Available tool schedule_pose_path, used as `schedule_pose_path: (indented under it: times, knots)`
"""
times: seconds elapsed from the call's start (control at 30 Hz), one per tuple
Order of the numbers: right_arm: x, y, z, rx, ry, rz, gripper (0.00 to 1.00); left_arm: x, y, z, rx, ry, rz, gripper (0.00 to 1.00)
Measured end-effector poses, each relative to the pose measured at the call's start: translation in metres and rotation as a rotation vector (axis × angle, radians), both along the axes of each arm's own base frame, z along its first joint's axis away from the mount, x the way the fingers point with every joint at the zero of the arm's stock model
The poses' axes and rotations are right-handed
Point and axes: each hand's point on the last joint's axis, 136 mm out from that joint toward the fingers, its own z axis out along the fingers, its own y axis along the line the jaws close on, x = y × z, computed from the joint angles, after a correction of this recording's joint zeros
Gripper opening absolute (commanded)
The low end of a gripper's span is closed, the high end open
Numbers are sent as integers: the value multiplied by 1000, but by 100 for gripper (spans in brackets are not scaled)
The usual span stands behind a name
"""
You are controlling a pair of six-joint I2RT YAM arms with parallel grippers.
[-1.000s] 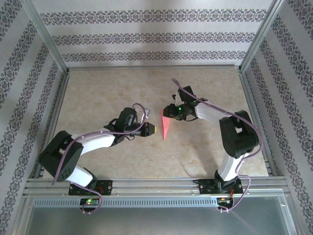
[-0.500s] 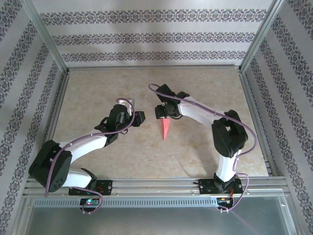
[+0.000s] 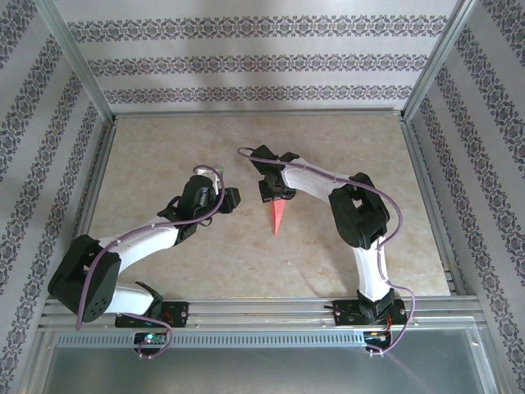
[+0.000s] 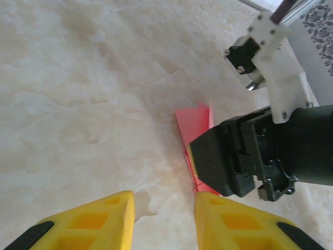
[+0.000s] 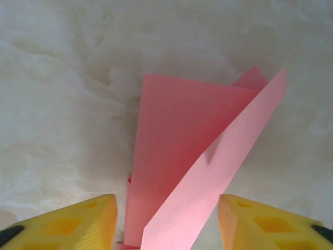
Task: Fold a paper plane with a square sheet of paper (fold left side to right side)
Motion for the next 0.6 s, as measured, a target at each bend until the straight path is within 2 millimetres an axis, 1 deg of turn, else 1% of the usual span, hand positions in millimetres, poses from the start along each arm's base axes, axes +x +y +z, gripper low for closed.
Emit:
schedule_pose_path:
  times: [0.2,0.3,0.37,0.47,0.57,0.6]
  knots:
    - [0,-5,0,-30,-6,6,31,0,5,-4,17,9,4,36]
    - [1,-9,0,-47,-13,8,20,-1,5,-5,26,13,0,36]
    - [-1,-13,0,-61,-16,5,11,0,5,-5,31,14,-1,36]
    - [-3,-19,5,-78,-32,1,0,3,7,-1,34,9,2,36]
    - [-2,-23,20,-78,-67,-7,0,5,9,1,35,6,7,37]
    - [-2,-24,28,-74,-84,-10,0,5,9,1,36,5,8,39]
